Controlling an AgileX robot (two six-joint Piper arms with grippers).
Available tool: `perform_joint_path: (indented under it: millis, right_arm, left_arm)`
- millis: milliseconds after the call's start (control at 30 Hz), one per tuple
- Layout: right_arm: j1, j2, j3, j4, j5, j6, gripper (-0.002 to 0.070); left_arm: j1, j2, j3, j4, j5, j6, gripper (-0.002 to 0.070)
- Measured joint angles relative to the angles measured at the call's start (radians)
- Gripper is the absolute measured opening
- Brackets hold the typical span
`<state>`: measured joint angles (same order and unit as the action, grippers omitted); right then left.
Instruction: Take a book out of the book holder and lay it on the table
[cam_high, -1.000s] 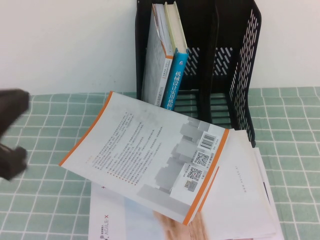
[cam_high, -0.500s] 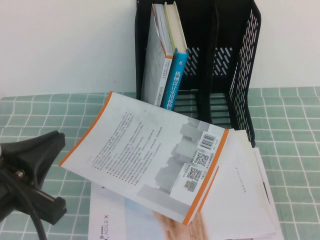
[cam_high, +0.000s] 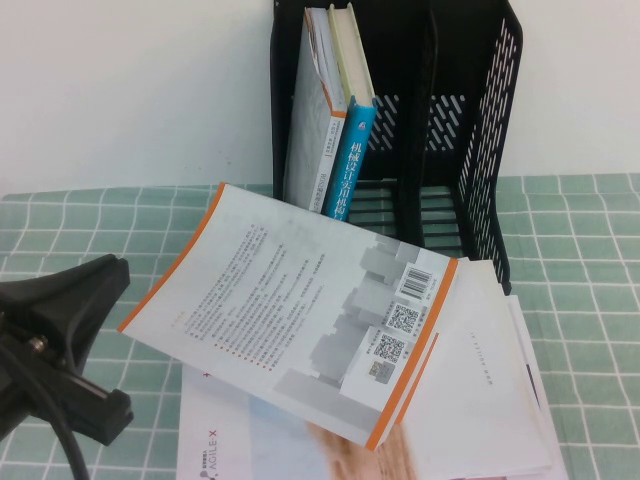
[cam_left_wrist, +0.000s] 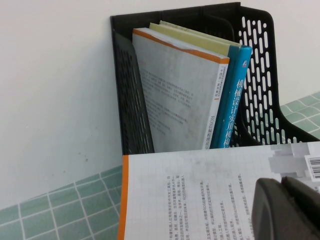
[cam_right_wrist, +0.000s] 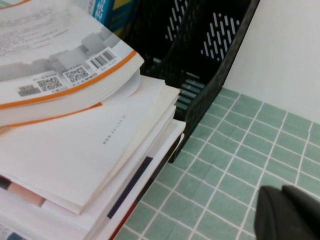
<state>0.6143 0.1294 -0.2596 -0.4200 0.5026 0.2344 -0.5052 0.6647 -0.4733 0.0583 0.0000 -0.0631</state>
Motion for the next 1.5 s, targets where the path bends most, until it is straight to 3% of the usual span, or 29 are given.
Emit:
perform_joint_path:
  millis: [500, 567, 800, 1000, 1133, 1333, 1500]
  right_arm:
    - [0.0, -0.001, 0.0, 0.003, -0.001, 0.001, -0.0002]
    - [0.0, -0.001, 0.0, 0.003, -0.002, 0.001, -0.0002]
    - [0.0, -0.001, 0.019, 0.003, -0.006, 0.001, -0.0002]
    - [0.0, -0.001, 0.02, 0.005, -0.006, 0.001, -0.0002]
    - [0.0, -0.001, 0.02, 0.005, -0.006, 0.001, -0.0002]
    - [0.0, -0.001, 0.02, 0.005, -0.006, 0.001, -0.0002]
    - [0.0, -0.001, 0.022, 0.005, -0.008, 0.001, -0.0002]
  left_arm:
    - [0.011, -0.045, 0.021, -0.001, 0.0, 0.0, -0.0003]
    - [0.055, -0.1, 0.049, -0.001, 0.0, 0.0, -0.0003]
    - [0.318, -0.342, 0.196, -0.001, 0.0, 0.0, -0.0003]
    - [0.44, -0.499, 0.399, -0.001, 0.0, 0.0, -0.0002]
    - [0.481, -0.574, 0.492, -0.001, 0.058, 0.0, -0.0003]
    - [0.486, -0.67, 0.499, -0.018, 0.33, -0.002, -0.0003]
    - [0.486, -0.676, 0.496, -0.031, 0.345, -0.004, -0.0003]
